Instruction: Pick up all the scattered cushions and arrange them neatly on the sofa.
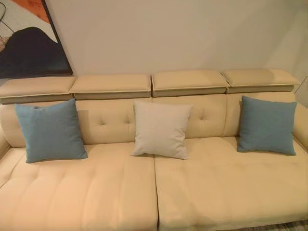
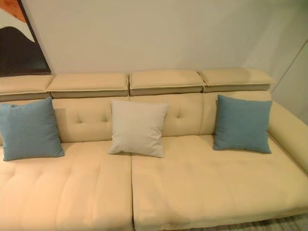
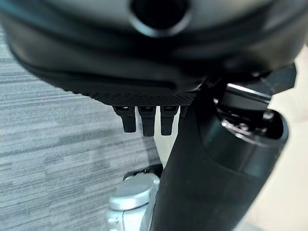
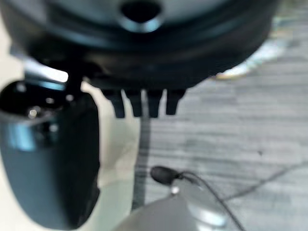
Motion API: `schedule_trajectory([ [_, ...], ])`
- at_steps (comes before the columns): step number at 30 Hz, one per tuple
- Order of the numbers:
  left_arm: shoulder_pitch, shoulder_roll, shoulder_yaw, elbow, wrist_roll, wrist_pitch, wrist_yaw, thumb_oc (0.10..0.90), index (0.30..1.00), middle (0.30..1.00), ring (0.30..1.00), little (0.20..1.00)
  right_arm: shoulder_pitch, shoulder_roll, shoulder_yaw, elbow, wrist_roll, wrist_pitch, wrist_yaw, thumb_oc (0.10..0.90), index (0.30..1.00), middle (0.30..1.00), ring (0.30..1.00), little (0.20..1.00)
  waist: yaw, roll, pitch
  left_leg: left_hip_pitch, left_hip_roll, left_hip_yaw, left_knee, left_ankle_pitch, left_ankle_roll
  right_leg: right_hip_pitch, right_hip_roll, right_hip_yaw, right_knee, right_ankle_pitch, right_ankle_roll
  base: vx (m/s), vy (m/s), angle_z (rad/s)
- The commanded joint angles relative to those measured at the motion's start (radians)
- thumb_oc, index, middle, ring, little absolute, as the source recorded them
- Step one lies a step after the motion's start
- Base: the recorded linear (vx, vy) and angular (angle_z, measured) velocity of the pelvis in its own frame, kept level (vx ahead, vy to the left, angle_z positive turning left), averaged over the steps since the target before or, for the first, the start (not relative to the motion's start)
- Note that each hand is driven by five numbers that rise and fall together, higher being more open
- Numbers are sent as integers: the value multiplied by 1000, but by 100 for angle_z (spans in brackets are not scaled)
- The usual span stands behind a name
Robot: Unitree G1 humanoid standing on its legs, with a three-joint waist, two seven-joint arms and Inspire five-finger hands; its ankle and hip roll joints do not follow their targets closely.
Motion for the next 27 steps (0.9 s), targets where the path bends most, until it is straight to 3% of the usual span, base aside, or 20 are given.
schedule_trajectory([
  [1, -98, 26, -23, -47, 12, -13, -8, 800, 900, 900, 900, 900, -33, -58, 31, -33, -62, -16, 0, 800, 900, 900, 900, 900, -7, -40, 88, -76, -1, -19, 126, 48, -12, 87, -22, -37, 39, -194, -4, -403, -95, 49],
  [2, -105, 23, -38, -54, 16, -15, -12, 800, 900, 900, 900, 900, -35, -59, 44, -21, -81, -13, 6, 800, 900, 900, 900, 900, -7, -60, 89, -73, -36, -20, 205, -19, 3, 64, -41, -47, 39, -175, 1, -335, -24, 45],
  [3, -107, 12, -50, -58, 22, -20, -15, 800, 900, 900, 900, 900, -32, -65, 43, -4, -96, -8, 9, 800, 900, 900, 900, 900, -20, -81, 76, -45, -81, -19, 320, -127, 15, 31, -75, -55, 31, -140, 10, -334, -20, 29],
  [4, -107, 12, -50, -58, 22, -20, -15, 800, 900, 900, 900, 900, -32, -65, 43, -4, -96, -8, 9, 800, 900, 900, 900, 900, -22, -80, 74, -52, -82, -21, 328, -130, 16, 28, -75, -57, 31, -139, 11, -285, 51, -4],
  [5, -101, 0, -55, -57, 30, -23, -16, 800, 900, 900, 900, 900, -29, -66, 34, 6, -89, -2, 12, 800, 900, 900, 900, 900, -31, -85, 67, -22, -98, -24, 380, -179, 21, 16, -87, -50, 25, -119, 16, -235, 177, -20],
  [6, -97, -22, -74, -37, 57, -18, -11, 800, 900, 900, 900, 900, -36, -69, 10, 28, -70, 8, 2, 800, 900, 900, 900, 900, -48, -70, 57, 76, -118, -51, 391, -236, 26, -29, -86, -32, 45, -98, 24, -236, 171, -8],
  [7, -97, -22, -74, -36, 57, -18, -11, 800, 900, 900, 900, 900, -36, -69, 10, 28, -70, 8, 2, 800, 900, 900, 900, 900, -49, -71, 56, 75, -120, -52, 387, -232, 26, -30, -89, -33, 44, -96, 24, -188, 201, -8],
  [10, -110, -51, -94, -12, 82, -12, -2, 800, 900, 900, 900, 900, -49, -44, 2, 37, -71, 15, 0, 800, 900, 900, 900, 900, -85, -56, 34, 185, -133, -62, 196, -341, 63, -120, -113, -23, 91, -56, 54, -169, 195, 5],
  [15, -108, -59, -117, 20, 160, -8, 21, 800, 900, 900, 900, 900, -74, 3, -1, 6, -52, 17, -11, 800, 900, 900, 900, 900, -94, -87, 38, 156, -219, -39, 138, -354, 107, -167, -198, -15, 35, 63, 109, -225, 237, 24],
  [18, -117, -55, -109, 34, 177, -6, 25, 800, 900, 900, 900, 900, -110, 25, -4, 3, -53, 18, -17, 800, 900, 900, 900, 900, -99, -90, 59, 133, -237, 2, 131, -336, 118, -199, -223, -10, 5, 98, 139, -300, 202, -10],
  [22, -126, -25, -106, 48, 191, 7, 34, 800, 900, 900, 900, 900, -118, 41, 26, 8, -62, 17, -10, 800, 900, 900, 900, 900, -82, -82, 71, 82, -242, 26, 132, -293, 141, -163, -174, 12, 140, -4, 116, -219, 125, -30],
  [24, -126, -4, -98, 49, 194, 13, 43, 800, 900, 900, 900, 900, -107, 53, 39, 28, -63, 17, -4, 800, 900, 900, 900, 900, -55, -87, 35, 55, -253, 30, 126, -272, 152, -101, -120, 43, 194, -80, 98, -128, 99, -20],
  [27, -126, -2, -95, 41, 187, 12, 49, 800, 900, 900, 900, 900, -100, 60, 45, 34, -64, 19, -3, 800, 900, 900, 900, 900, -35, -99, 22, 53, -260, 47, 117, -268, 155, -64, -110, 27, 155, -93, 89, -71, 3, -20],
])
